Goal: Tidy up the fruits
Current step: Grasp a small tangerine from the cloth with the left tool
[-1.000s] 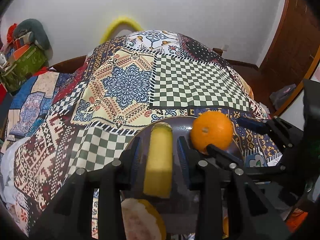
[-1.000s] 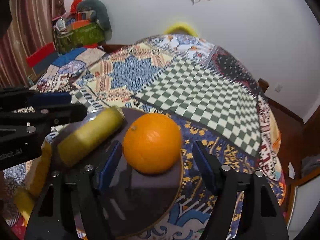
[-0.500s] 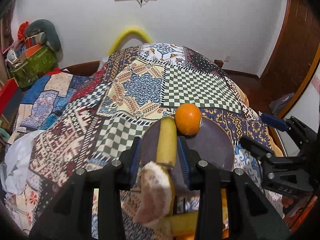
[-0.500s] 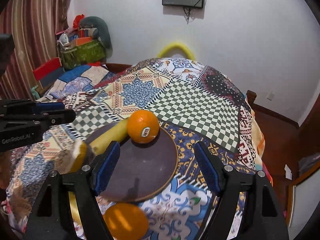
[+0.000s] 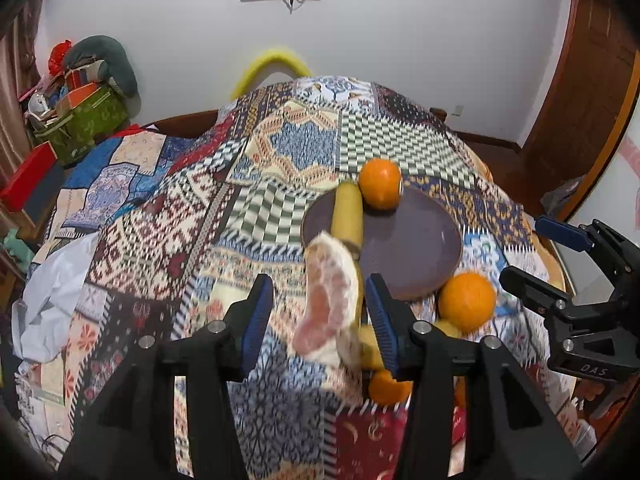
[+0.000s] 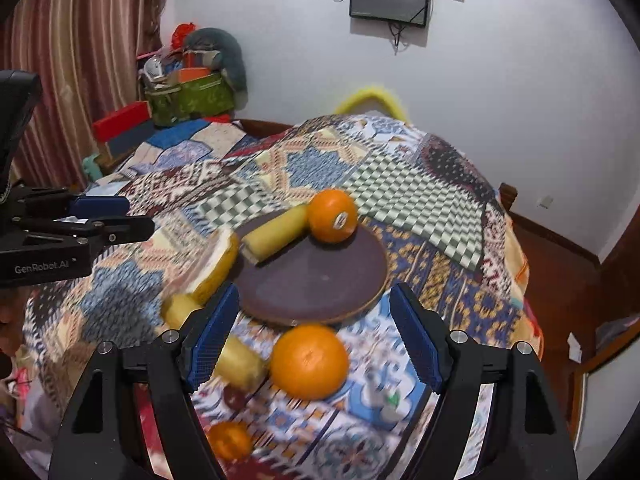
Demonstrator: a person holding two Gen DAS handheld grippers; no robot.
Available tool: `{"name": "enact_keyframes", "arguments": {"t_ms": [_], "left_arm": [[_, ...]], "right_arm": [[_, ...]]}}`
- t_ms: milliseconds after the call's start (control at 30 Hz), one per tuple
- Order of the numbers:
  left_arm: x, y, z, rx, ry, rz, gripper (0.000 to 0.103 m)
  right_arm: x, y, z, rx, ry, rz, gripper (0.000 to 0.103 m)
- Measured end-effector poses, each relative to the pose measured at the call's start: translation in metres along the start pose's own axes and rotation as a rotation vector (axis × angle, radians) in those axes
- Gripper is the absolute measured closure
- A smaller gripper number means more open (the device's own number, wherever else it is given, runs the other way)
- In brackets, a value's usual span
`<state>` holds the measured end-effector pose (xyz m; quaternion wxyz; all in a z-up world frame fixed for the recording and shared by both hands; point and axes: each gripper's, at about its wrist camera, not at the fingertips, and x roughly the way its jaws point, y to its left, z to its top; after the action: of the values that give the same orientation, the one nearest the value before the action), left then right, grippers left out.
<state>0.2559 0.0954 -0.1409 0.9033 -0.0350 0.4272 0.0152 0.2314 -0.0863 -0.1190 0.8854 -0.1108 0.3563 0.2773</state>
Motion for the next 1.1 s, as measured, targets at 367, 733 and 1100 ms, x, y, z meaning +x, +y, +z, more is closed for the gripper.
{"name": "enact_keyframes", "arguments": {"t_ms": [367, 733, 1100], "left_arm": [[0.019, -0.02, -0.054, -0.004, 0.125, -0.058, 0.051], [0.048, -0.044, -0.074, 0.022, 0.195, -0.1, 0.051], [0.054, -0.035, -0.081, 0.005, 0.186, -0.146, 0.066]], "right_arm": [[-0.006, 0.011, -0.037, 0.028, 0.052, 0.023, 0.028], [-0.009, 0.002, -0.055, 0.067, 0.068, 0.027, 0.028], [0.009, 0.017, -0.051, 0.006, 0.096, 0.066, 0.028]]}}
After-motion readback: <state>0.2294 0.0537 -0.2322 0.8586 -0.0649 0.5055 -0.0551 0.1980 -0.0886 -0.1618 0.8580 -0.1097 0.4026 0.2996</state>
